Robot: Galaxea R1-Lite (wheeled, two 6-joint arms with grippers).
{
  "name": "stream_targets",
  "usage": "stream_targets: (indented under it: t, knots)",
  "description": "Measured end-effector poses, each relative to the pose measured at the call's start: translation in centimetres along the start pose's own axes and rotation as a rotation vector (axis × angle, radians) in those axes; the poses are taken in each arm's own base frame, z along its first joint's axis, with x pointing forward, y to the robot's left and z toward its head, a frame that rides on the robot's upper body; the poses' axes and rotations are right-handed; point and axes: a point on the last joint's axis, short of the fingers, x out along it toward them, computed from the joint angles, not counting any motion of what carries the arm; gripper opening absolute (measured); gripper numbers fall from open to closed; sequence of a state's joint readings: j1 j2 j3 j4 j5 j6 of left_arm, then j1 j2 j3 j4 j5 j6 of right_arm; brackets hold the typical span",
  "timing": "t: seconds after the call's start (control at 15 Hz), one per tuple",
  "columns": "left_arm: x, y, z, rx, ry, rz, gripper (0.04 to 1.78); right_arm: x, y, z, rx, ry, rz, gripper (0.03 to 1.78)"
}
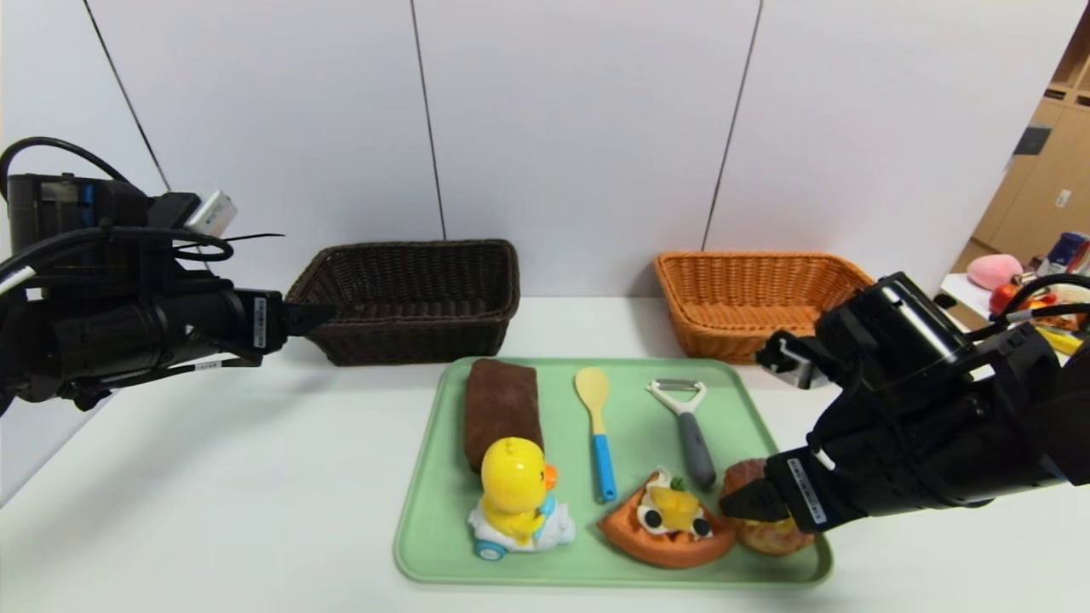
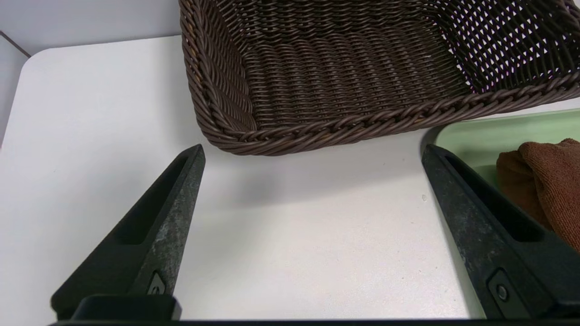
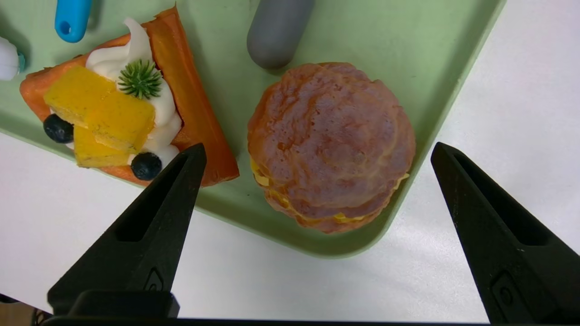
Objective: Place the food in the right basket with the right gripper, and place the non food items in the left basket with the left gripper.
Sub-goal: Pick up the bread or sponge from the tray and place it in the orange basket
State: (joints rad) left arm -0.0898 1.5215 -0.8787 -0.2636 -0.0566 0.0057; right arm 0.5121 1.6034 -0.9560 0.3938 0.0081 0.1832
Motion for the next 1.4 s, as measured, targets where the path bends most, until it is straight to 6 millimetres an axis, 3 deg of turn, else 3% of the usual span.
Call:
stream_targets:
  t: [0.27,0.53,0.73,0.87,1.13,1.4]
  knots:
    - [0.0,0.0,0.2,0.002,-0.028,-0.001,1.69,0.7,0.0,0.1,0.000,0.009,-0.020,1.66]
    - [0.0,0.0,-0.1,0.001,-0.018,0.000,1.69,1.1,0.0,0.5,0.001,-0.021,-0.013,1.03]
    - [0.0,0.0,-0.1,0.003,-0.018,-0.001,1.69,1.3,0.0,0.4,0.000,-0.014,-0.013,0.76]
    - [-0.1,0.0,-0.1,0.004,-0.020,-0.001,1.69,1.2,0.1,0.3,-0.001,-0.015,-0.011,0.38]
    - [-0.3,0.0,0.0,0.003,-0.026,-0.002,1.69,-0.1,0.4,0.5,-0.010,-0.066,0.006,0.38]
    - [-0.8,-0.1,0.2,0.003,-0.036,-0.007,1.69,-4.4,0.5,1.6,-0.013,-0.243,0.037,0.38]
